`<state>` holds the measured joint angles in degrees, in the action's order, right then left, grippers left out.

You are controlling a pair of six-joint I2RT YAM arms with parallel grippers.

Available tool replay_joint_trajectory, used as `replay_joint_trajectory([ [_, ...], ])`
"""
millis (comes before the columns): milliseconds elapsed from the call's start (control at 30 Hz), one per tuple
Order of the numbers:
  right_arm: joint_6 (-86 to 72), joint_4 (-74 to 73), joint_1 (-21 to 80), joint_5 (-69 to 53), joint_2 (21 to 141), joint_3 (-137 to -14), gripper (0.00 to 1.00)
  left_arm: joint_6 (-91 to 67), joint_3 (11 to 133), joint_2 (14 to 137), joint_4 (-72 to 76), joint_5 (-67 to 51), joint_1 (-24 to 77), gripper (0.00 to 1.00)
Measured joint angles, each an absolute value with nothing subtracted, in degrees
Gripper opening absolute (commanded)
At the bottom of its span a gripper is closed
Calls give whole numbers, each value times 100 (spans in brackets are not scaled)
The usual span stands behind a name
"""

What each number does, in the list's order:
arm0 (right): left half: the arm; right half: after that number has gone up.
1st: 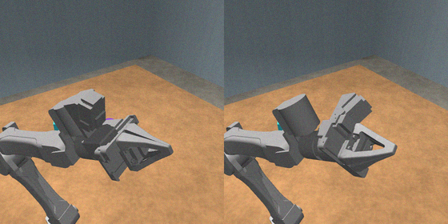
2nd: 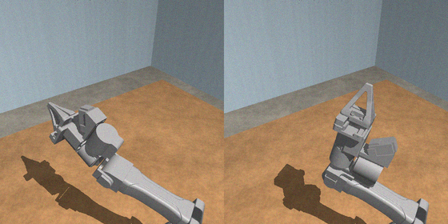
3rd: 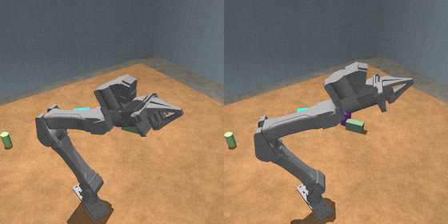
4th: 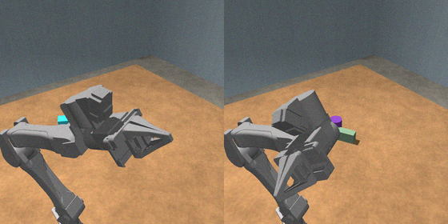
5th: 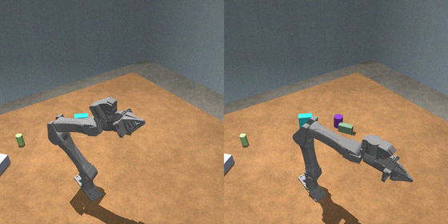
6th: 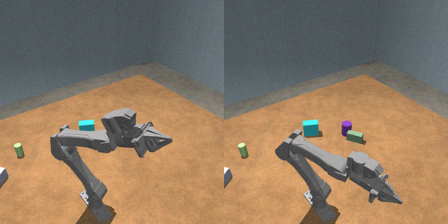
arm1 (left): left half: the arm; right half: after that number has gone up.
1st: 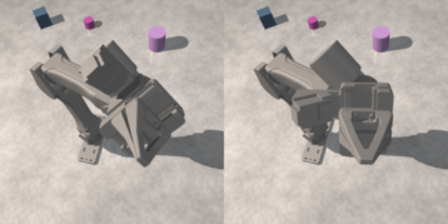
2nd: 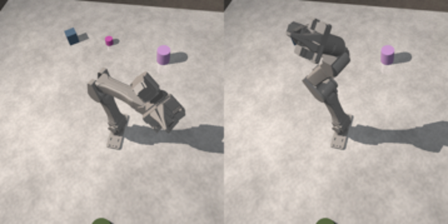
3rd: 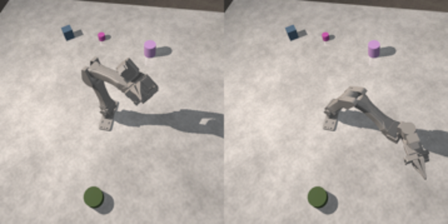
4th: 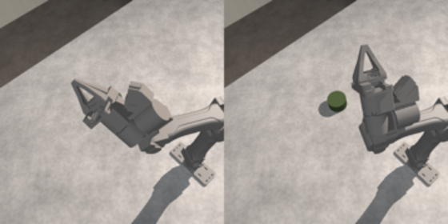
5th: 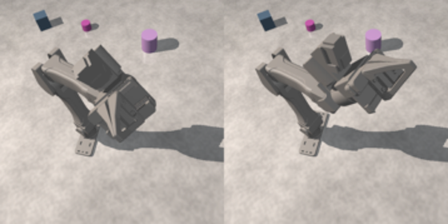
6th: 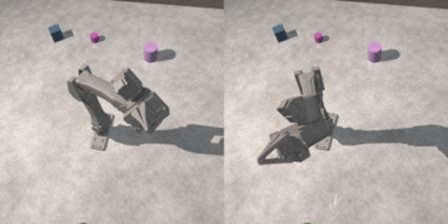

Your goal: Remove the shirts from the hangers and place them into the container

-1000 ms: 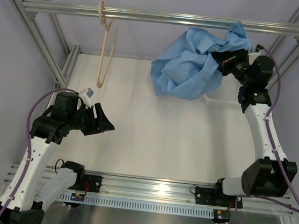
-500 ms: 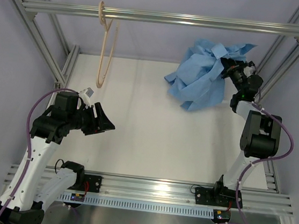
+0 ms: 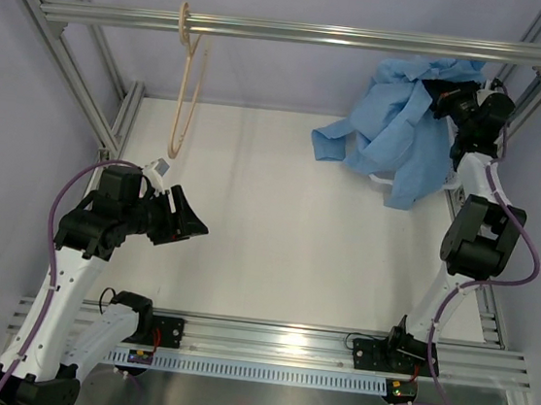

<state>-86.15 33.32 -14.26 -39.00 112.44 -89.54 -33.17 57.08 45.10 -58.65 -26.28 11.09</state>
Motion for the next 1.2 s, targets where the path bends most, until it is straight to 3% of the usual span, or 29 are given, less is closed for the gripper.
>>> replay_joint_trajectory([
  [267, -5959, -226, -1396, -3544, 12317, -11262, 0, -3332, 5699, 4495, -5922, -2628, 1109, 62],
  [600, -3277, -4818, -884, -849, 14025, -14101, 2, -3404, 5607, 4364, -5979, -2676, 1109, 61],
  [700, -2912, -5725, -690, -296, 14602, -14529, 26, -3454, 5607, 4366, -5942, -2759, 1114, 61],
  [900, -2493, -6639, -373, 257, 15050, -14313, 42, -3509, 5607, 4368, -5841, -2958, 1120, 62],
  [1200, -2244, -6407, -342, 327, 14094, -13598, 67, -3649, 5489, 4394, -5415, -3365, 1125, 61],
])
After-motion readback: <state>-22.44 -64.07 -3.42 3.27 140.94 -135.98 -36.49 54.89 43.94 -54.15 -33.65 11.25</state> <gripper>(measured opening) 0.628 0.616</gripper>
